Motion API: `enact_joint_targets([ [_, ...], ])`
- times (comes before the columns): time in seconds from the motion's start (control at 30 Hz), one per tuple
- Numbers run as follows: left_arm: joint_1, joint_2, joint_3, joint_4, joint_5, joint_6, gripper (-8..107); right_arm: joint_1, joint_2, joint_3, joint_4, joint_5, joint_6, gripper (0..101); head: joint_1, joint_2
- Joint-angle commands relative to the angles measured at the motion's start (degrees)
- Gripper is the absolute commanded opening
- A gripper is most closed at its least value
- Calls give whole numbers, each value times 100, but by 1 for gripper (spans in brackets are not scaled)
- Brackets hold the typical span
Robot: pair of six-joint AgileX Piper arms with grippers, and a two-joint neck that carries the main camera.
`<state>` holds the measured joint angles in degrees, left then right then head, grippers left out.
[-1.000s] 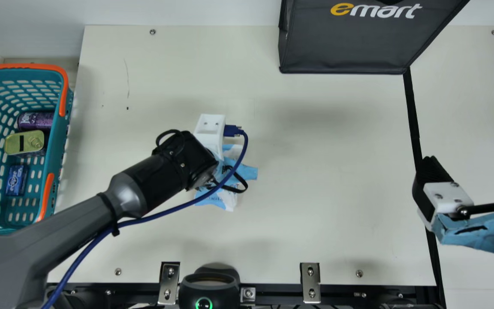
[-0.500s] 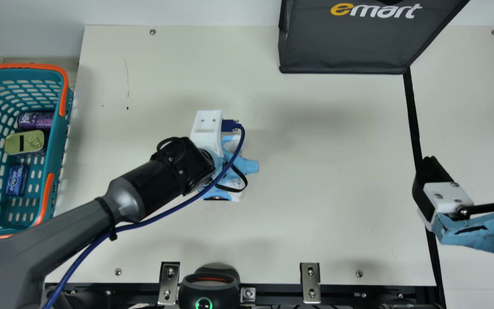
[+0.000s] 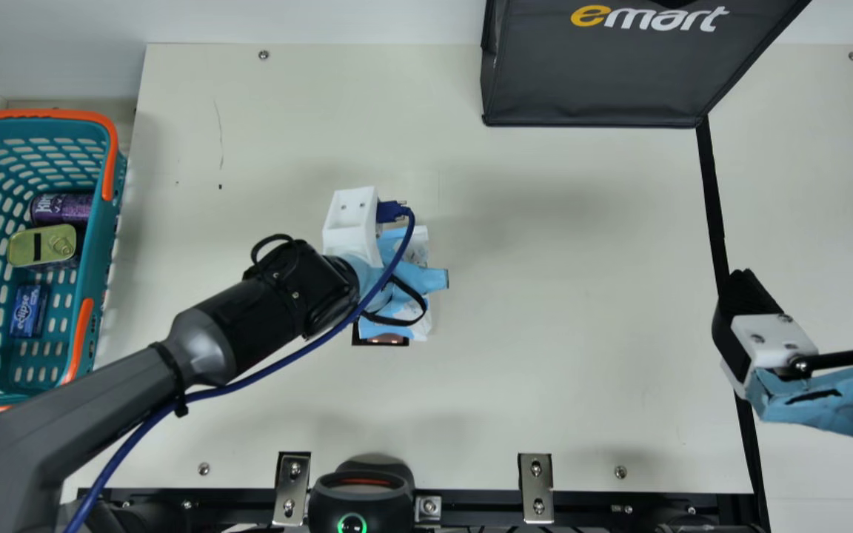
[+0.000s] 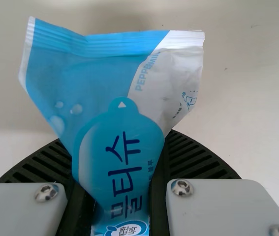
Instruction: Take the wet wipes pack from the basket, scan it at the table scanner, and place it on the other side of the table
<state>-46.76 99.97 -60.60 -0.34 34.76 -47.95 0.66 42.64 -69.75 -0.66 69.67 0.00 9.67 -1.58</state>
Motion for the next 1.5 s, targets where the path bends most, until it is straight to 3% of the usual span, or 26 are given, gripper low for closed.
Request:
enact_joint_targets([
  [0.0, 15, -28, 13, -40, 10, 34, -8, 0, 0, 0, 0, 0, 0, 95, -175, 0],
  [0.87, 329, -175, -386, -1117, 1568, 1164, -8, 0, 0, 0, 0, 2, 0, 95, -175, 0],
  [1.47, 583, -198, -184, -2073, 2069, 1840, -8, 0, 0, 0, 0, 2, 0, 95, -175, 0],
])
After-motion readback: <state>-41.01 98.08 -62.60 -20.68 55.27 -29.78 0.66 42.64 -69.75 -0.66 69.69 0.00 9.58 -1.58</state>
